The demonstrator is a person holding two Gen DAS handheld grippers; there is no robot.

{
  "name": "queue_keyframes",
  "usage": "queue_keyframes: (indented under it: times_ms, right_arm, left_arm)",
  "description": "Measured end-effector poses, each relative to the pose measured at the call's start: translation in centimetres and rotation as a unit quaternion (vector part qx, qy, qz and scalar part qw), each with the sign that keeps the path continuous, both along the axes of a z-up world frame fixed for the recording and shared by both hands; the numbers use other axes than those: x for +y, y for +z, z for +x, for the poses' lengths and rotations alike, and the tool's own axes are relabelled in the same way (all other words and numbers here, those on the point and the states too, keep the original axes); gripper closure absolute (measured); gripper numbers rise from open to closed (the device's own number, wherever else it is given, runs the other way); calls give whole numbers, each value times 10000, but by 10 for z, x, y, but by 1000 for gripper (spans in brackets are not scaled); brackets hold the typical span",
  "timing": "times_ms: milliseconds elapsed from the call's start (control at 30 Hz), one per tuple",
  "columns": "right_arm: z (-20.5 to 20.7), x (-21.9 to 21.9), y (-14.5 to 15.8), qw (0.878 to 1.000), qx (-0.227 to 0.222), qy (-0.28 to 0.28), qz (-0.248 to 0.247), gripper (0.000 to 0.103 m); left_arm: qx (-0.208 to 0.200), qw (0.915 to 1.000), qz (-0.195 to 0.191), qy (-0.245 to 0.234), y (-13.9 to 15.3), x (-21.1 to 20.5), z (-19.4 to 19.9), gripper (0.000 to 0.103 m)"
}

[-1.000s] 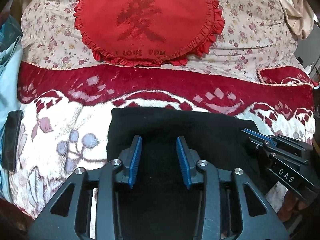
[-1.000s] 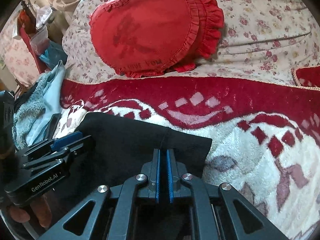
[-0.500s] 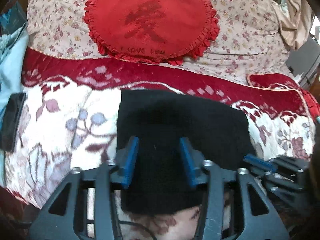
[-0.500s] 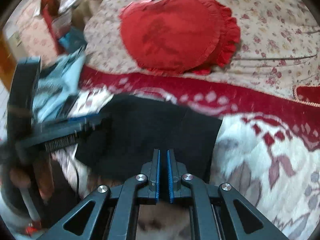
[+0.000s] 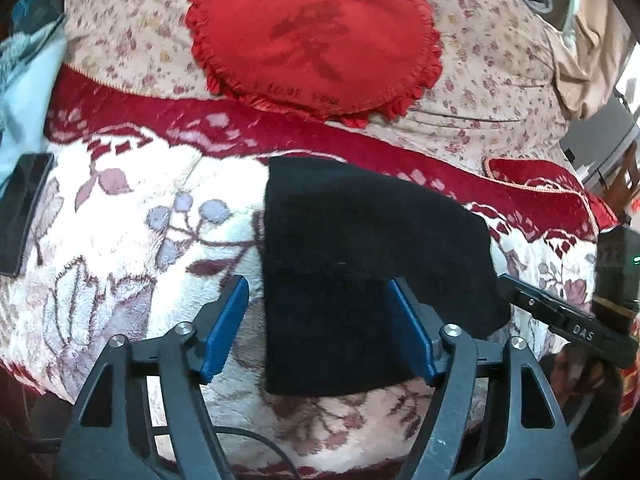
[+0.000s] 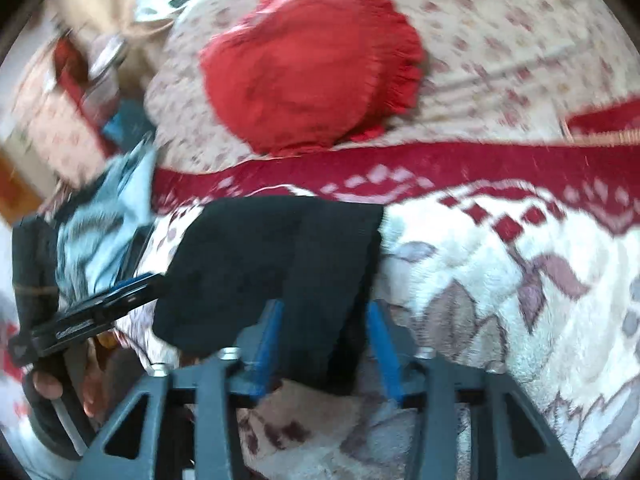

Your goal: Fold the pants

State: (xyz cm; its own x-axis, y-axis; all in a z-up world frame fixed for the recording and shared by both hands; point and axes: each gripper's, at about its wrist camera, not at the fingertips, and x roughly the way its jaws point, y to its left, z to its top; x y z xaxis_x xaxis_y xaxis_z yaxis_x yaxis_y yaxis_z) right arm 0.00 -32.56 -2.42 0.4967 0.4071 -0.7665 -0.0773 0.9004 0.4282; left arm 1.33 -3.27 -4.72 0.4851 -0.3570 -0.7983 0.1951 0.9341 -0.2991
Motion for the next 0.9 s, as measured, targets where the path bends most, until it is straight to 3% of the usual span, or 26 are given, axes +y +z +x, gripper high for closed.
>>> queue_keyframes:
  times_ms: [100, 167, 300, 367, 467, 667, 733, 833, 900]
  right_arm:
    - [14, -4, -22, 9989, 284, -26, 360, 56]
    - [20, -6, -33, 9957, 324, -16, 862, 55]
    - [26, -7, -44, 9914, 318, -66, 1265, 54]
    - [26, -7, -43, 9909, 292, -74, 1312, 61]
    - [25, -3, -26, 9942, 72, -15, 1076, 66]
    - [53, -6, 13, 9958, -478, -103, 772, 67]
    - [68, -7, 11, 9971, -462, -120, 600, 67]
    - [88, -7, -8, 9994, -209, -193, 187, 65]
    - [97, -5, -26, 9996, 18, -192, -209, 61]
  left_arm:
    - [332, 9993, -165, -90, -18, -2, 10, 31]
    - [462, 9985, -274, -100, -28, -6, 14, 30]
    - [445, 9982, -374, -151, -31, -19, 17, 30]
    - [394, 9985, -319, -195, -25, -23, 18, 40]
    - [204, 9991, -248, -286, -7, -28, 23, 49]
    - [-136, 9988, -322, -330, 20, -39, 53, 49]
    - [-95, 9992, -274, -283, 14, -46, 66, 49]
    - [324, 9992, -151, -203, -16, -52, 84, 49]
    - [291, 9993, -165, -156, -25, -52, 84, 42]
